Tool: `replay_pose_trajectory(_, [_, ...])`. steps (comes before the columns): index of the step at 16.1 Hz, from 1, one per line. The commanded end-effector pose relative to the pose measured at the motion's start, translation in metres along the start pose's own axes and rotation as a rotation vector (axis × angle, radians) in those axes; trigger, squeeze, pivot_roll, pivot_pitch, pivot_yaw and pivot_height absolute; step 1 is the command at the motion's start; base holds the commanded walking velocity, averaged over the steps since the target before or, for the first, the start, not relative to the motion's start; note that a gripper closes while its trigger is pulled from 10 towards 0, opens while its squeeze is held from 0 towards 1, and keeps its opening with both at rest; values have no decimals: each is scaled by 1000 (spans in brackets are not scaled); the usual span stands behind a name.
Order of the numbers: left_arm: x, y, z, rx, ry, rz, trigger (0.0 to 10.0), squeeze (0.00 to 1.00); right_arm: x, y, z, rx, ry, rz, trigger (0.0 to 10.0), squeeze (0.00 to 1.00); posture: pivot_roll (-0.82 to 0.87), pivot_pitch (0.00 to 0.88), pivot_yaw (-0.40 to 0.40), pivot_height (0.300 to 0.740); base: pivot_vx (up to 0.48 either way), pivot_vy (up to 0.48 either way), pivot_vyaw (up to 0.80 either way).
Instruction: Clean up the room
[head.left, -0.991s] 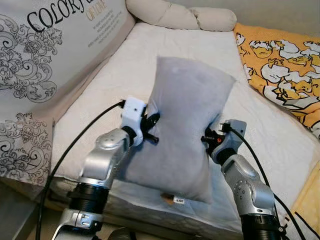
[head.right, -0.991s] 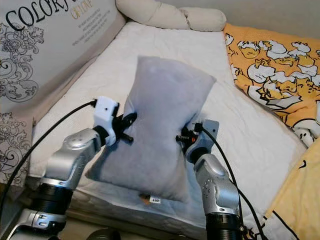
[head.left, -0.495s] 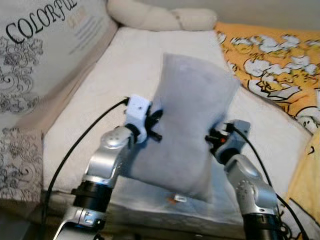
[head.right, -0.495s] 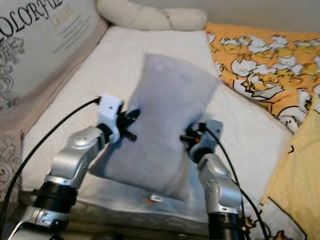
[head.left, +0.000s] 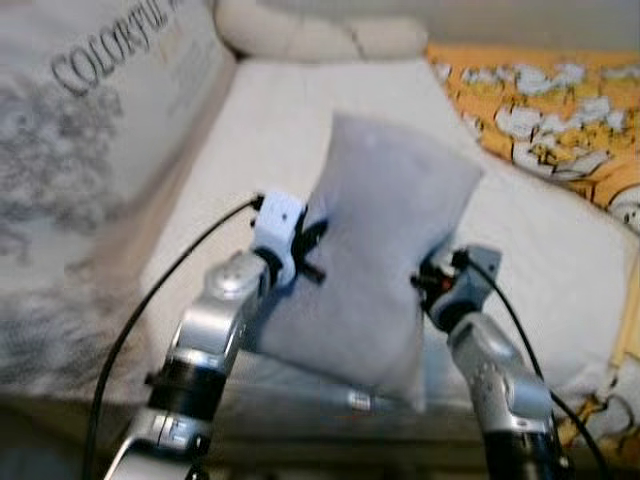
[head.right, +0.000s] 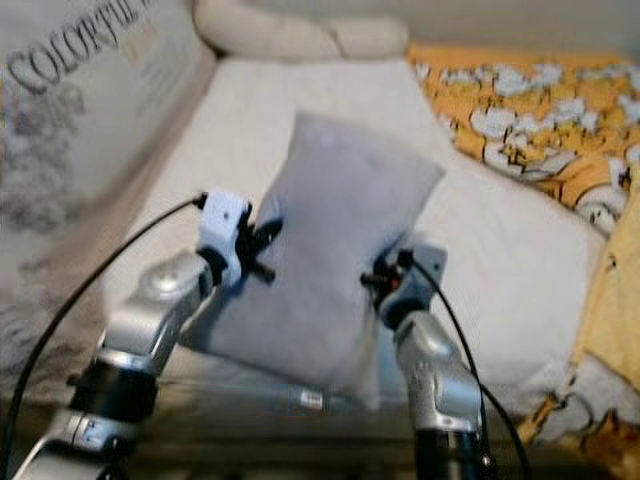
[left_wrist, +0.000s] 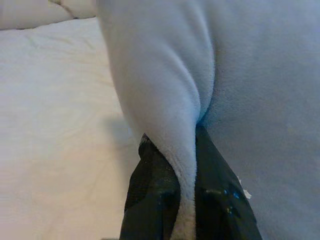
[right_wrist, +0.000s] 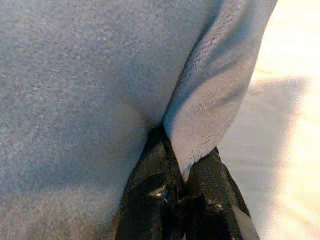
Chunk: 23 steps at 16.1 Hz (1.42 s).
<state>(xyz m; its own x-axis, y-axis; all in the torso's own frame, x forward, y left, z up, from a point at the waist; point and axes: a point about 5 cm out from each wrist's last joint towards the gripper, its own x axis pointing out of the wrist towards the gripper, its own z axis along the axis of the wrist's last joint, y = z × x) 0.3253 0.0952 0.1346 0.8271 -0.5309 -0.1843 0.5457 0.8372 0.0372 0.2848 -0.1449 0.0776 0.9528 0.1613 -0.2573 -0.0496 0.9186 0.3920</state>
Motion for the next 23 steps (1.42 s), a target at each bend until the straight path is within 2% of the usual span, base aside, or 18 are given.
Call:
replay_pose_trajectory(1, [-2, 7, 5, 15, -19, 24, 10000, 0, 2, 10, 4, -5, -18, 32, 10000, 0, -30, 0, 7, 740, 0, 442, -444])
replay_pose_trajectory(4, [-1, 7, 6, 20, -20, 23, 10000, 0, 2, 10, 4, -9, -16, 33, 10000, 0, -33, 0, 10, 740, 0, 440, -681])
replay_pose_trajectory(6, [0, 7, 6, 20, -20, 23, 10000, 0, 2, 10, 4, -11, -16, 29, 10000, 0, -33, 0, 10, 740, 0, 369, 0])
replay_pose_trajectory(23, [3, 16, 10, 5, -35, 75, 10000, 0, 4, 9, 7, -21, -19, 15, 10000, 0, -36, 0, 13, 740, 0, 0, 0])
